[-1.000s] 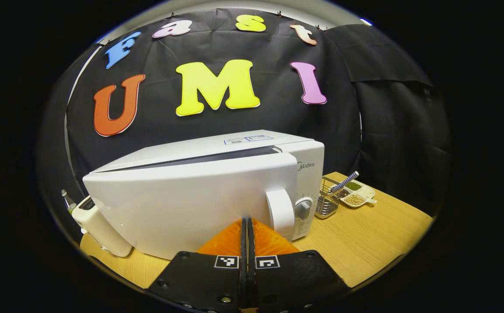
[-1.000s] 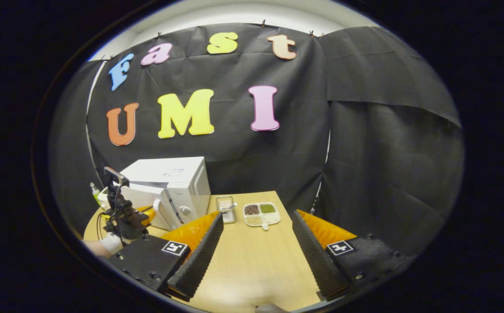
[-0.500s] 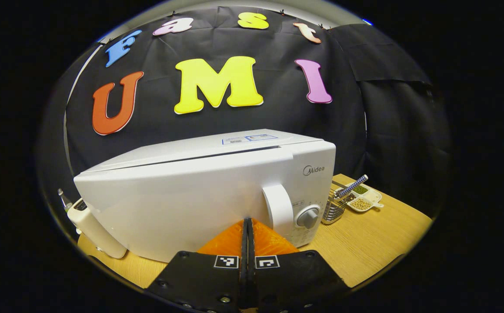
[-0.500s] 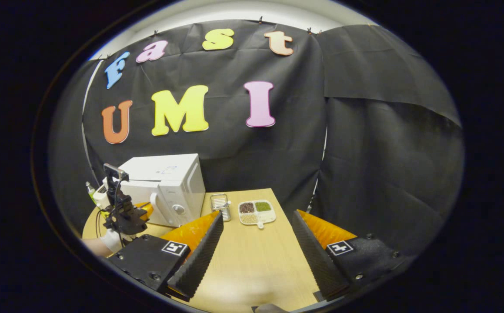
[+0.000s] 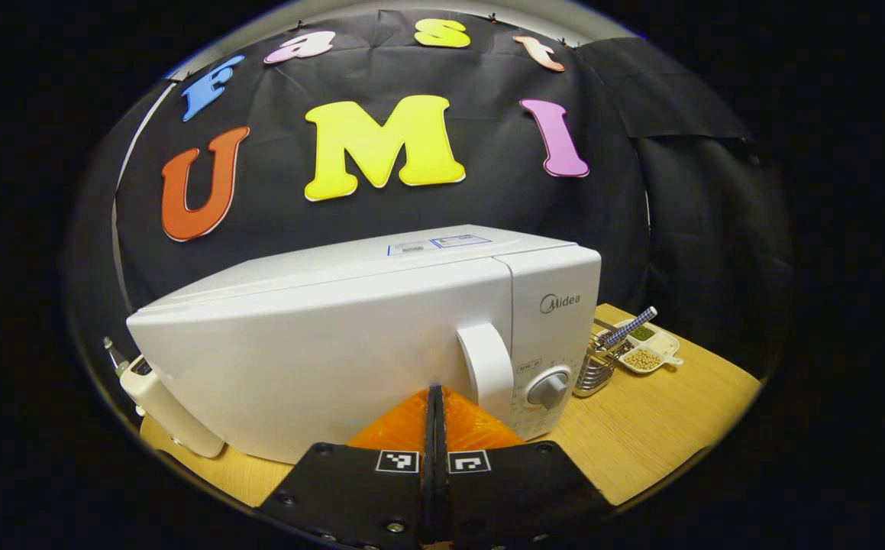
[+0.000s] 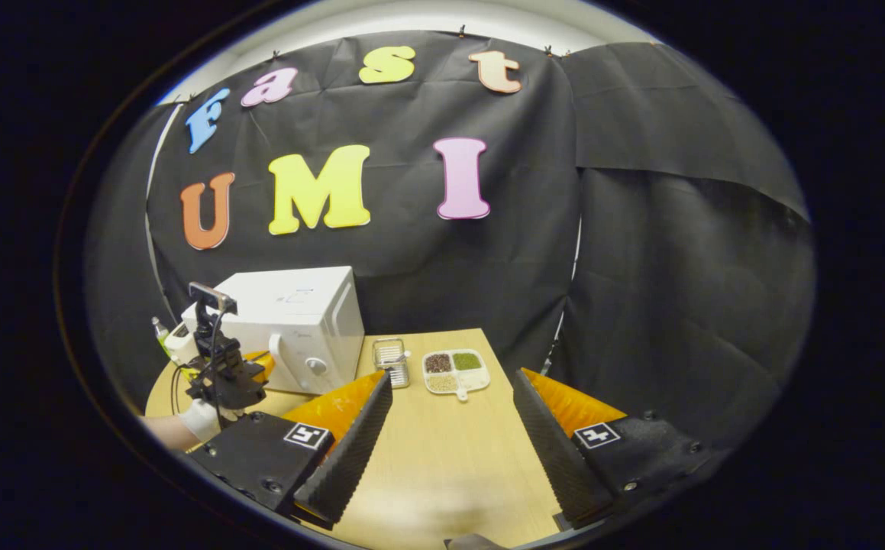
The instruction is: Open the microwave oven with the left hand, put the food in, and close the microwave oven.
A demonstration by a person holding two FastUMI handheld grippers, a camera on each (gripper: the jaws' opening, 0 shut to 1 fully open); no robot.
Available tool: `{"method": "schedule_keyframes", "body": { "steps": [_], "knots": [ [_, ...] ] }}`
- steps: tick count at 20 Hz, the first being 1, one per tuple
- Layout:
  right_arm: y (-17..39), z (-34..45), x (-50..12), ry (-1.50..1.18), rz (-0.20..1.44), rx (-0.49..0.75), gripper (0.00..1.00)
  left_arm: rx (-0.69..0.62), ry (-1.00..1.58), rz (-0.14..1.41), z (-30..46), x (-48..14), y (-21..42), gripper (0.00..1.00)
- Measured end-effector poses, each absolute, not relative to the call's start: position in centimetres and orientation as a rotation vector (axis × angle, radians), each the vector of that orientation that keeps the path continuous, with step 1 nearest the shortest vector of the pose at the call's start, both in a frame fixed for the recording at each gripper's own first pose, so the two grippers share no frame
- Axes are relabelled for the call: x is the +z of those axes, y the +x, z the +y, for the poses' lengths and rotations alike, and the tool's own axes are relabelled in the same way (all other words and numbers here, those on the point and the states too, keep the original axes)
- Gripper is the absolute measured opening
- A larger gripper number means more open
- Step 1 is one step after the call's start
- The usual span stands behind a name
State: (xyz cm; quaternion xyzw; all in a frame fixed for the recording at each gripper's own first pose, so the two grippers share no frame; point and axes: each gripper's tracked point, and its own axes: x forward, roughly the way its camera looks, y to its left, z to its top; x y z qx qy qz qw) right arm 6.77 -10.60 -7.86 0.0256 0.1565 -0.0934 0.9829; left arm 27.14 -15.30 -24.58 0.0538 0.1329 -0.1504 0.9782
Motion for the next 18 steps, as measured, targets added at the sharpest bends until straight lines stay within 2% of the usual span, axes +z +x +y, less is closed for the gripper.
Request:
{"method": "schedule_keyframes", "body": {
  "steps": [5,6,7,10,11,12,13,14,15,17,18],
  "knots": [
    [6.5,-10.5,-7.9,0.052,0.32,-0.183,1.0,-0.306,0.097,0.266,-15.3,-24.5,27.4,0.0],
    [6.3,-10.4,-8.0,0.053,0.32,-0.183,0.93,-0.308,0.093,0.282,-15.3,-24.8,27.1,0.0],
    [6.2,-10.5,-8.0,0.052,0.321,-0.185,1.0,-0.306,0.082,0.297,-15.2,-25.1,26.6,0.0],
    [5.9,-10.2,-8.0,0.063,0.318,-0.182,1.0,-0.267,0.08,0.316,-13.6,-25.8,24.1,0.0],
    [5.8,-10.0,-8.1,0.059,0.32,-0.181,0.93,-0.232,0.105,0.322,-12.3,-26.2,23.1,0.0],
    [5.8,-9.8,-8.4,0.047,0.322,-0.179,0.93,-0.221,0.119,0.331,-11.4,-26.8,22.5,0.0],
    [5.7,-9.5,-8.7,0.038,0.325,-0.174,1.0,-0.228,0.118,0.37,-10.9,-27.7,21.4,0.32],
    [5.7,-8.9,-9.0,0.029,0.331,-0.163,0.93,-0.222,0.107,0.402,-10.1,-28.3,20.0,0.65],
    [5.8,-8.4,-9.3,0.019,0.334,-0.155,1.0,-0.213,0.098,0.425,-9.3,-29.2,19.1,0.97],
    [6.1,-7.2,-9.8,-0.025,0.333,-0.137,1.0,-0.198,0.078,0.454,-7.8,-29.6,16.6,0.97],
    [6.2,-6.3,-10.1,-0.045,0.33,-0.121,0.93,-0.188,0.066,0.463,-7.0,-29.5,15.3,0.97]
  ]
}}
